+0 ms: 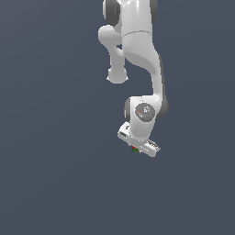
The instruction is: Pick up the object and move it to a goal position.
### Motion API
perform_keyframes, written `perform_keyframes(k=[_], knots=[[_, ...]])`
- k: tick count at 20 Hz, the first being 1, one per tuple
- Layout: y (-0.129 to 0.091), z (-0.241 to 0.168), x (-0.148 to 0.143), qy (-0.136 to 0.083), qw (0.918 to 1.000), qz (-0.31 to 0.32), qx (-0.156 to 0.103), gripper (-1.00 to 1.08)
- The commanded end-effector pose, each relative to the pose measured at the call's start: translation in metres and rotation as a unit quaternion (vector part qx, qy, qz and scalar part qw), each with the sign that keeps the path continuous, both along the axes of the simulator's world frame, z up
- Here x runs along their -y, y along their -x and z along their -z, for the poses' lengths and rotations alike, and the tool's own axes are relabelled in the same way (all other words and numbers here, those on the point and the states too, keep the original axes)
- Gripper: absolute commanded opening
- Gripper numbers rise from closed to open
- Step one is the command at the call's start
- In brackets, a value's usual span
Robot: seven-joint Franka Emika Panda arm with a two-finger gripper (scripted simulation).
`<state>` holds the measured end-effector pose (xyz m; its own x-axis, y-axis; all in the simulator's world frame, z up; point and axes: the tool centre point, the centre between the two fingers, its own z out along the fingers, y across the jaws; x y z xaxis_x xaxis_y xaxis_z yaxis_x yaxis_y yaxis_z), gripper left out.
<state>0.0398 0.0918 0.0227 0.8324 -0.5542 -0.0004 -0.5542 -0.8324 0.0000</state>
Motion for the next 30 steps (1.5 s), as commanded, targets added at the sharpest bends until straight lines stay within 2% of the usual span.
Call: perform_keyframes(k=[1, 8, 24, 30], knots=[[0.000, -0.001, 0.002, 0.000, 1.0000, 0.000, 0.000, -1.00], [-0.006, -0.027, 0.034, 0.000, 1.0000, 0.000, 0.000, -1.00], [-0.036, -0.145, 0.181, 0.000, 1.0000, 0.000, 0.000, -1.00], [-0.046, -0.175, 0.217, 0.000, 1.0000, 0.000, 0.000, -1.00]])
